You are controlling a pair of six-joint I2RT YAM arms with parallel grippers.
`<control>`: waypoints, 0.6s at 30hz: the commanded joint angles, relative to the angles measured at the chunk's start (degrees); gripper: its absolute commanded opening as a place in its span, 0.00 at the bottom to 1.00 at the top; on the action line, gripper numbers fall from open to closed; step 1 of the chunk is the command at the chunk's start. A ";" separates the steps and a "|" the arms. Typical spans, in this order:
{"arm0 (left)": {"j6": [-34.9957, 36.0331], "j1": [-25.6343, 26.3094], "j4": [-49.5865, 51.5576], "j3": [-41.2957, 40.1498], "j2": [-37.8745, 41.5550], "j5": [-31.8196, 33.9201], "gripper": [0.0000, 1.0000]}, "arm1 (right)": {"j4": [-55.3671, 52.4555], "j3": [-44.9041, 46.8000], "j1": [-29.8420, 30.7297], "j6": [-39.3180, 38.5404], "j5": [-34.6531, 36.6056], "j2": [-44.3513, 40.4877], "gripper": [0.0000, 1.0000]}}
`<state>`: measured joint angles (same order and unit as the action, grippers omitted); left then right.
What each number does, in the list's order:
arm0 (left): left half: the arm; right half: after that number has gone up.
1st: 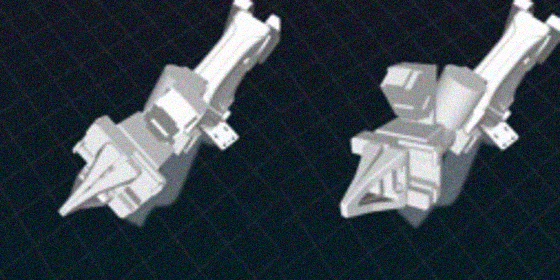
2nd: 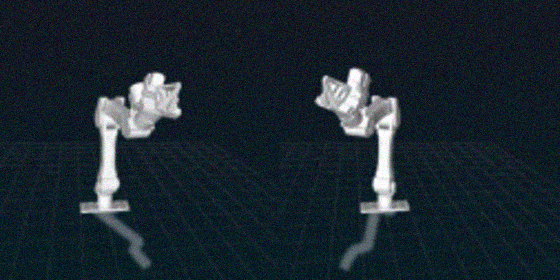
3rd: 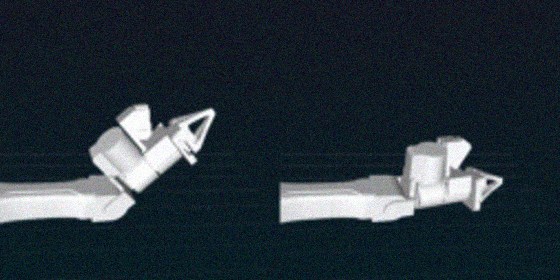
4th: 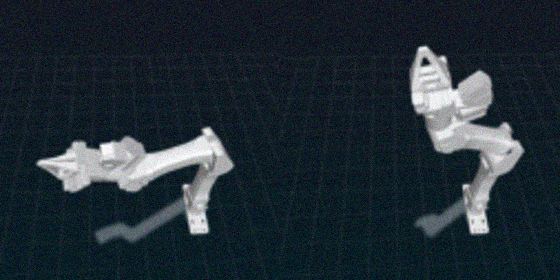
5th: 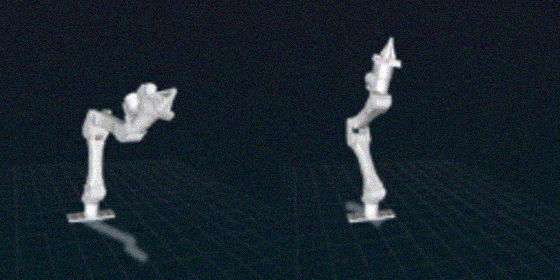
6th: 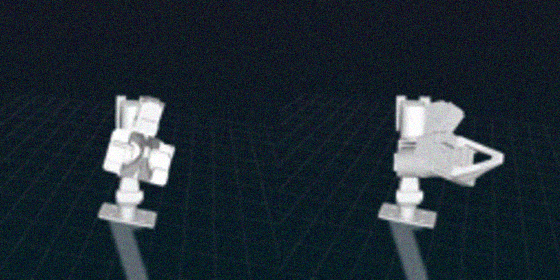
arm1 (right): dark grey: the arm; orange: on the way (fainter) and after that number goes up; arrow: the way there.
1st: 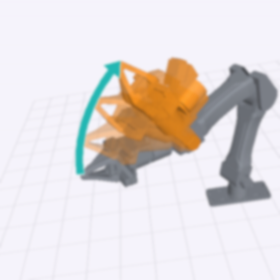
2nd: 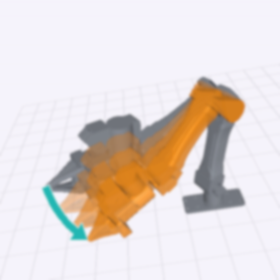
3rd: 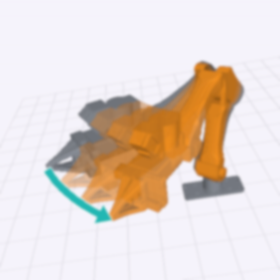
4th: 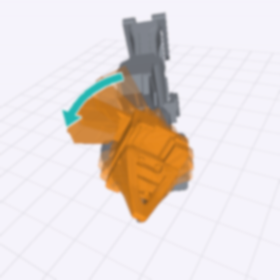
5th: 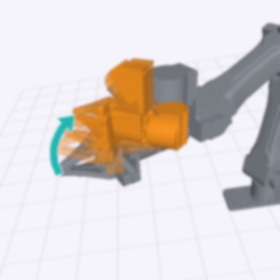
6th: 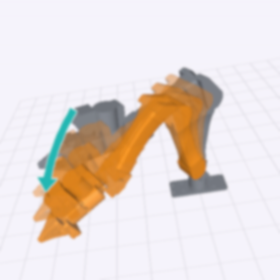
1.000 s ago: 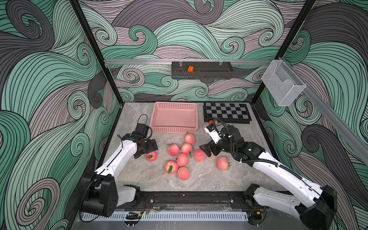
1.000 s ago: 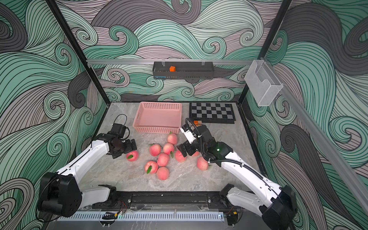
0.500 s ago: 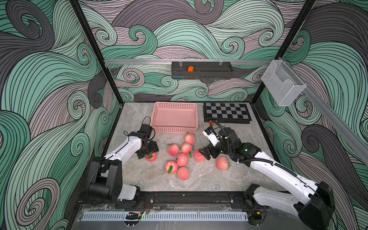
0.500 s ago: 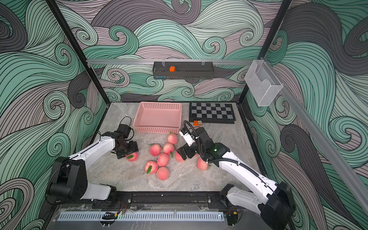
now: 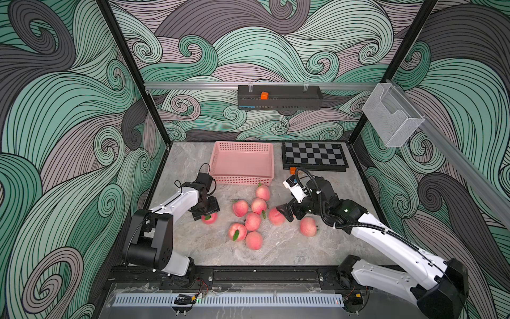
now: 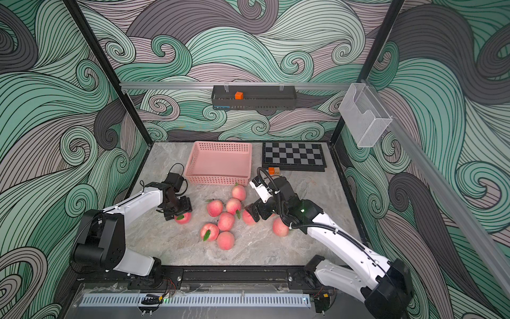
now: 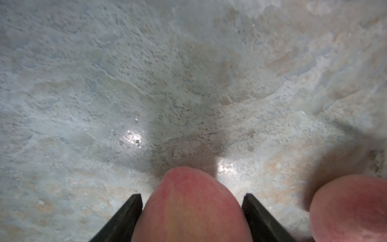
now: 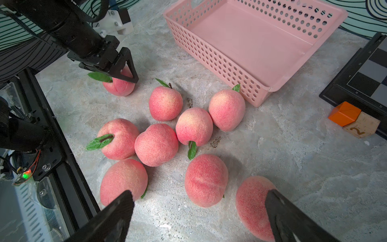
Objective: Put the peaches into the basket
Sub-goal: Pick up the peach from the center of the board.
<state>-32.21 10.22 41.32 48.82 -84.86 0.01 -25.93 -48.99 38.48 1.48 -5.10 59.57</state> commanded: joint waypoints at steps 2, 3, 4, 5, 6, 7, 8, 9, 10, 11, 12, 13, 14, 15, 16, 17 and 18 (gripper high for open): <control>0.53 0.50 2.84 3.59 4.31 0.34 0.54 | 0.39 0.35 -0.80 -1.30 -2.52 -1.19 0.99; 0.89 0.50 3.49 5.17 5.19 0.42 0.54 | 0.61 0.31 -1.18 -1.30 -3.11 -1.19 0.99; 1.40 0.50 4.49 7.35 5.62 0.43 0.54 | 0.95 0.32 -1.67 -1.21 -3.99 -1.30 0.99; 1.99 0.50 5.30 9.72 5.63 0.43 0.54 | 1.21 0.23 -2.28 -1.06 -4.97 -1.30 0.99; 2.50 0.50 6.01 12.03 5.27 0.34 0.54 | 1.40 0.13 -2.68 -0.97 -5.68 -1.22 0.99; 3.10 0.57 6.48 14.77 4.66 0.26 0.53 | 1.46 -0.08 -3.14 -0.95 -6.53 -1.13 0.99; 3.62 0.59 6.59 17.51 3.81 0.18 0.53 | 1.50 -0.30 -3.49 -1.00 -7.00 -0.84 0.99; 4.15 0.65 6.67 19.65 2.38 0.17 0.53 | 1.46 -0.61 -3.71 -1.10 -7.27 -0.63 0.99; 4.58 0.76 6.57 22.36 0.43 0.25 0.52 | 1.43 -0.84 -3.96 -1.29 -7.29 -0.30 0.99; 4.92 0.85 6.46 24.55 -1.08 0.25 0.52 | 1.46 -1.09 -4.27 -1.46 -7.32 0.03 0.99; 5.27 1.10 6.23 27.33 -3.10 0.47 0.52 | 1.46 -1.38 -4.71 -1.62 -7.39 0.40 0.99; 5.84 1.57 5.93 30.20 -5.40 0.97 0.52 | 1.54 -1.70 -5.15 -1.80 -7.56 0.78 0.99; 6.38 1.97 5.73 32.72 -7.49 1.66 0.51 | 1.50 -1.99 -5.49 -1.83 -7.73 1.06 0.99; 6.88 2.28 5.70 35.99 -10.06 2.52 0.51 | 1.47 -2.25 -6.02 -1.91 -8.00 1.46 0.99; 7.43 2.61 5.77 39.24 -12.74 3.34 0.51 | 1.49 -2.46 -6.50 -1.91 -8.28 1.72 0.99; 7.94 2.78 5.78 41.83 -15.04 3.97 0.51 | 1.30 -2.64 -6.80 -1.91 -8.50 1.77 0.99; 8.73 3.03 5.32 44.67 -17.57 4.68 0.51 | 1.17 -2.88 -7.06 -1.91 -8.42 1.69 0.99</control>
<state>-26.50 12.38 46.22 88.23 -97.25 2.00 -25.04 -49.93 32.25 0.82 -11.55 61.21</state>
